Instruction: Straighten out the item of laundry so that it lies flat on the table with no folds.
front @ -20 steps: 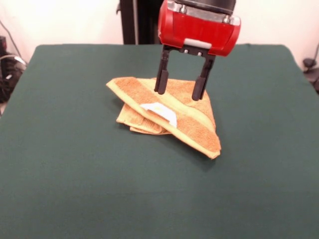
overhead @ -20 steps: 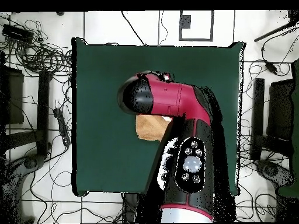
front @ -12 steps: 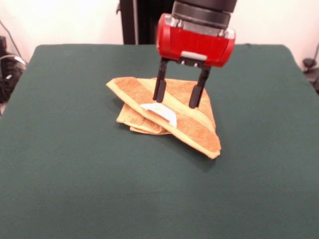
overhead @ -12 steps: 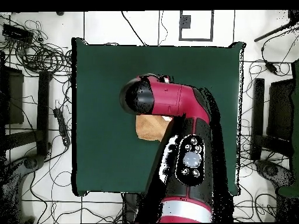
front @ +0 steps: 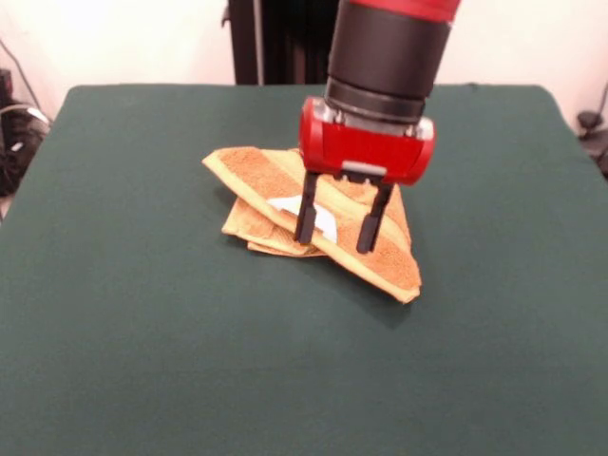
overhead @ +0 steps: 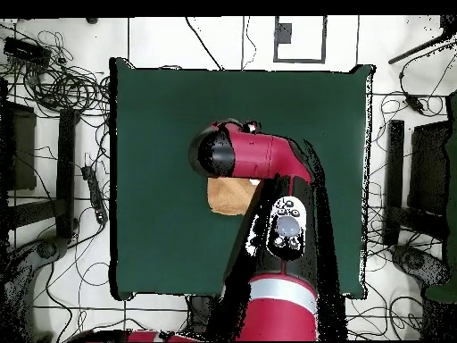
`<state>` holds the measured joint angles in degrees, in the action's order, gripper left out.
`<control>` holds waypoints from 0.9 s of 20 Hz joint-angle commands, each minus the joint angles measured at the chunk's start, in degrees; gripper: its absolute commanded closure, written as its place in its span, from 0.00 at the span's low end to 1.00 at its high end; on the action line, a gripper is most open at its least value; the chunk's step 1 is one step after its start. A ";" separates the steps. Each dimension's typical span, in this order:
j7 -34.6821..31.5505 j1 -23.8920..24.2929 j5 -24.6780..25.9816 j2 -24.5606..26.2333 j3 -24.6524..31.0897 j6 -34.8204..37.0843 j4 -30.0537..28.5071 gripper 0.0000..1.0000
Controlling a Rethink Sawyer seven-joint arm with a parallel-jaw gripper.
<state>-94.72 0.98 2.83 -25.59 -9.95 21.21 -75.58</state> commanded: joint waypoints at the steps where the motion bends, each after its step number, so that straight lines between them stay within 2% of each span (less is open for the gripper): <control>1: -6.35 -2.53 3.22 4.02 4.05 -3.74 -3.62 0.00; 9: -5.95 -3.25 2.39 4.46 3.03 -1.76 -2.60 0.00; 16: -8.67 -5.88 1.84 6.81 0.58 -3.03 -2.92 0.00; 18: -8.45 -5.93 1.35 6.55 0.77 -1.46 -3.23 0.00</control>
<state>-94.72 -2.26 2.82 -20.71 -11.03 19.10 -75.57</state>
